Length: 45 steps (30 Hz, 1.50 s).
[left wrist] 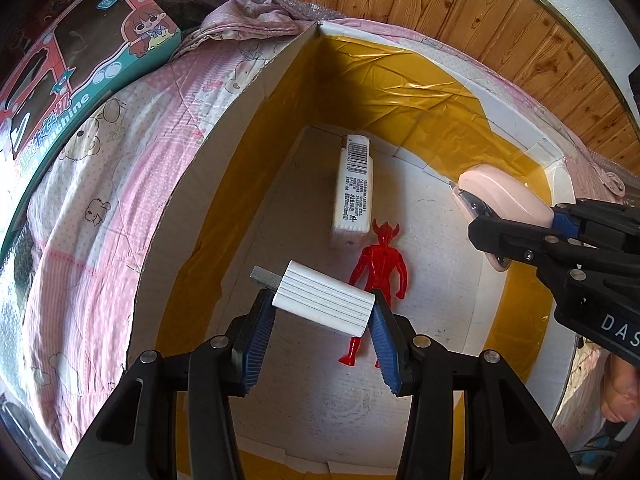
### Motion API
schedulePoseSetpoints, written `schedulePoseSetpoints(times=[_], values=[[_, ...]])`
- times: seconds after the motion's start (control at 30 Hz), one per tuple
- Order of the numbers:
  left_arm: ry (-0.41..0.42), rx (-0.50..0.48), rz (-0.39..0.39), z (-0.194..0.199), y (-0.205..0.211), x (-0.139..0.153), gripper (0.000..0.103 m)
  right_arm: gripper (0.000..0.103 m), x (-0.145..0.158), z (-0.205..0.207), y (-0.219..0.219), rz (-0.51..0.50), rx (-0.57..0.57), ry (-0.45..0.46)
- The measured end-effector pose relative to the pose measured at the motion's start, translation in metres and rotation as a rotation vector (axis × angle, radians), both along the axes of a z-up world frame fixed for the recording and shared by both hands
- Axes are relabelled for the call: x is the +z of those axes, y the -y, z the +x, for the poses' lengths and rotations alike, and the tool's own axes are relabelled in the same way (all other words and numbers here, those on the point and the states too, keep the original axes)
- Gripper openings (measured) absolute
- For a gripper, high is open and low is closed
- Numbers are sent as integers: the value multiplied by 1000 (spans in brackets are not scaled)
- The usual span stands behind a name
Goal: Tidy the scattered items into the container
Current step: 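Lower and open the right tool releasing the stapler while the left tool releases the white block, then move both tools to the bedspread toward the lighter and red staple box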
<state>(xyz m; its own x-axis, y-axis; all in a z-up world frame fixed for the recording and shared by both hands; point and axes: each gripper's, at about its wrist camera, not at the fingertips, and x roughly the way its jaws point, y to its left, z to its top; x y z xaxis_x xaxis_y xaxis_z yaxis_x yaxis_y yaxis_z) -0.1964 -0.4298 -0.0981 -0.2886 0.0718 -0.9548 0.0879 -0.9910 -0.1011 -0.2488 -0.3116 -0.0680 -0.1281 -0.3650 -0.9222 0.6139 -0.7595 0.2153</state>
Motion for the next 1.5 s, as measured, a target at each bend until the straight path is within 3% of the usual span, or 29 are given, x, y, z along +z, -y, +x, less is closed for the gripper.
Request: schedulePoseSetpoints(times=[0.1, 0.17, 0.43, 0.53, 0.63, 0.83, 0.93, 1.5], values=[[-6, 5, 28, -1, 1, 7, 48, 28, -2, -1, 4, 10, 17, 2], [-16, -12, -10, -3, -3, 9, 48, 28, -2, -1, 6, 15, 22, 2], [38, -5, -22, -12, 2, -3, 49, 28, -5, -1, 8, 33, 23, 4], [70, 1, 6, -13, 3, -9, 50, 30, -3, 1, 5, 20, 16, -6], [60, 12, -7, -6, 5, -5, 51, 30, 6, 7, -3, -7, 3, -15], [33, 57, 4, 18, 15, 9, 51, 28, 31, 32, -22, -66, -12, -32], [21, 64, 12, 30, 16, 17, 51, 21, 40, 48, -28, -93, -6, -28], [-118, -8, -45, 96, -25, 82, 51, 21, 64, 128, -58, -181, -26, -17]])
